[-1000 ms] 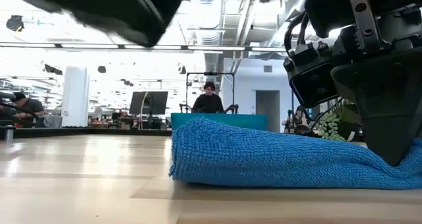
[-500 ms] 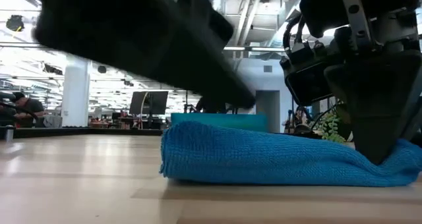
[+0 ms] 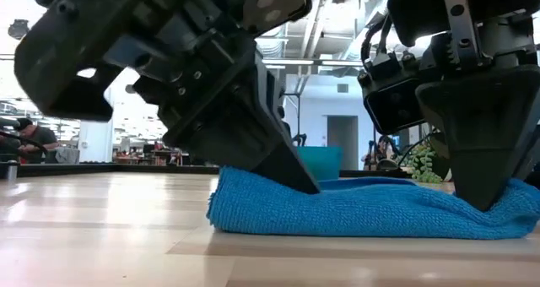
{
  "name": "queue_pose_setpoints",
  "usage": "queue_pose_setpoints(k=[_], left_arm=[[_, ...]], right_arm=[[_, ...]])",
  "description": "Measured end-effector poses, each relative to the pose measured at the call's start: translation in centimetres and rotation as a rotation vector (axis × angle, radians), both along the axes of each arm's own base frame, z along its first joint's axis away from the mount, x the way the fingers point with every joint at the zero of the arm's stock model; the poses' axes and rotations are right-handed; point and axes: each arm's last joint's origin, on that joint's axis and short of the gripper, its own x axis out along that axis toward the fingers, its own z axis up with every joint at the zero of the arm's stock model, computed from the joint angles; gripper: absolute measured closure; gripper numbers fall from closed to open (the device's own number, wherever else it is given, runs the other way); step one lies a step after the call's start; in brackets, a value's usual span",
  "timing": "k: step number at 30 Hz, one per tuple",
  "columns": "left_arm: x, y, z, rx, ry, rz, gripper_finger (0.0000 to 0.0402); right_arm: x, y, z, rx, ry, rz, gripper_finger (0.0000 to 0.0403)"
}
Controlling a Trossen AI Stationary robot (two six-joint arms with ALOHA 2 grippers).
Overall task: Roll microfiber towels into tight, uniform cylinder then place into a basket
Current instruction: Roll the blue microfiber towel
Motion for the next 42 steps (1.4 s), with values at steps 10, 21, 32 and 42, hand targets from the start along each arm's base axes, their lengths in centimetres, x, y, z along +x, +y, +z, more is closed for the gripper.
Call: queue_pose_setpoints(k=[10, 21, 32, 42], left_arm=[[-0.2, 0.4, -0.3, 0.018, 0.051, 0.025, 0.0368], [0.0, 1.9, -0.6, -0.031, 0.112, 0.133, 0.0368], [0.1, 2.4, -0.7, -0.063, 0.123, 0.188, 0.0368], [0.1, 2.4, -0.8, -0.071, 0.125, 0.199, 0.0368]], right_arm=[[0.5, 0.2, 0.3, 0.020, -0.087, 0.020, 0.0326], [0.1, 0.1, 1.5, 0.000, -0.138, 0.134, 0.0273], [-4.4, 1.6, 8.0, -0.338, -0.348, 0.267, 0.0274], [-6.1, 7.8, 6.9, -0.762, -0.796, 0.595, 0.0275]])
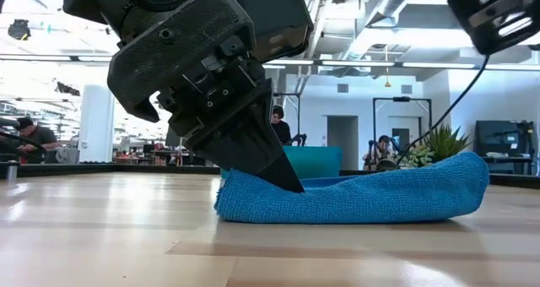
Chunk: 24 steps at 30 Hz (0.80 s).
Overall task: Roll microfiber towels into tight, uniform cylinder then place into a basket
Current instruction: Roll the blue microfiber towel
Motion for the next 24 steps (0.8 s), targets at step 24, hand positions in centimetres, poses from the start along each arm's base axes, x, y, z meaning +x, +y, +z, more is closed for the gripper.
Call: queue_pose_setpoints(k=[24], left_arm=[[0.0, 0.0, -0.1, -0.004, 0.004, 0.005, 0.0368]], right_arm=[[3.7, -2.8, -5.2, 0.050, 0.184, -0.150, 0.0292]])
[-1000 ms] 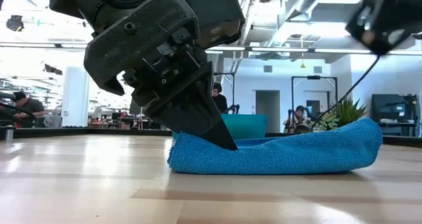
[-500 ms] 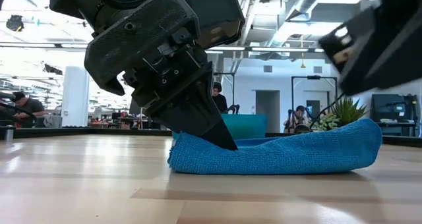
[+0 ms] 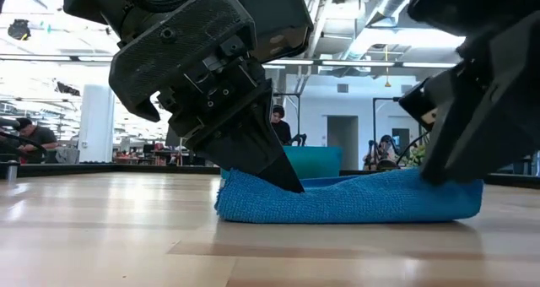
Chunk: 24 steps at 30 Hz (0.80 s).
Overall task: Roll microfiber towels into tight, uniform cylinder then place into a basket
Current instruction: Roll the blue microfiber towel
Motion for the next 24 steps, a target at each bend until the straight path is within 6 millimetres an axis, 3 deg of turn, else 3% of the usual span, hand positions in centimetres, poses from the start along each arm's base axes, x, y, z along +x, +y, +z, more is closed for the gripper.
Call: queue_pose_setpoints(k=[5, 15, 24], left_arm=[[0.0, 0.0, 0.0, 0.000, 0.000, 0.000, 0.0368], [0.0, 0.0, 0.0, 0.005, -0.001, 0.004, 0.0368], [-0.8, -0.4, 1.1, 0.133, -0.023, -0.019, 0.0368]], right_arm=[[0.2, -0.4, 0.0, 0.011, 0.006, -0.037, 0.0292], [0.8, -2.9, -0.6, 0.069, 0.136, -0.260, 0.0292], [1.6, -4.2, -0.6, 0.267, 0.229, -0.392, 0.0292]])
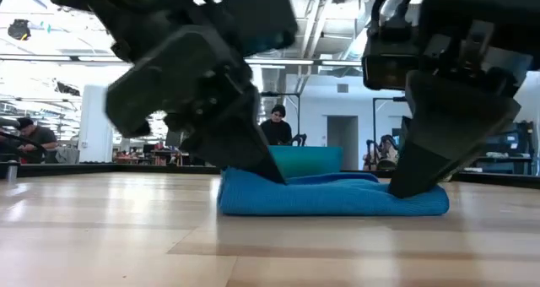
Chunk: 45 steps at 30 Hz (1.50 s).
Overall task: Roll microfiber towels into tight, uniform cylinder then place into a basket
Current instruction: Roll the blue microfiber towel
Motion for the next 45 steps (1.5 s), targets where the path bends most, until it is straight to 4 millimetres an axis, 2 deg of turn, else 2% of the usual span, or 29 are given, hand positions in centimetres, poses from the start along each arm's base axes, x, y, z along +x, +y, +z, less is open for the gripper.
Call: queue_pose_setpoints(k=[6, 11, 16, 22, 27, 33, 40, 45], left_arm=[[-1.4, -1.1, 2.0, 0.101, -0.059, 0.037, 0.0368], [-1.9, -2.5, 2.2, 0.111, -0.098, 0.023, 0.0368], [-1.6, -3.0, 1.5, 0.090, -0.111, -0.003, 0.0368], [-1.2, -2.1, -0.7, 0.122, -0.043, 0.024, 0.0368], [-1.0, -1.2, -1.0, 0.095, -0.023, 0.099, 0.0368], [-0.8, -1.1, -1.1, 0.080, -0.011, 0.089, 0.0368], [-1.5, -2.0, 0.4, 0.204, -0.086, 0.070, 0.0368], [-1.2, -1.3, 0.4, 0.226, -0.085, 0.094, 0.0368]], right_arm=[[0.3, -0.7, 0.0, 0.081, 0.028, -0.123, 0.0292], [0.5, -1.0, -0.1, 0.111, 0.037, -0.179, 0.0292], [0.9, -1.2, 0.0, 0.131, 0.006, -0.199, 0.0292], [1.1, -1.2, 0.0, 0.144, -0.017, -0.200, 0.0292], [0.9, -0.9, 0.0, 0.153, -0.011, -0.179, 0.0292], [0.9, -0.8, 0.1, 0.163, -0.002, -0.160, 0.0292], [1.0, -1.0, 0.1, 0.171, 0.009, -0.158, 0.0292], [1.0, -1.2, 0.1, 0.165, 0.023, -0.163, 0.0292]])
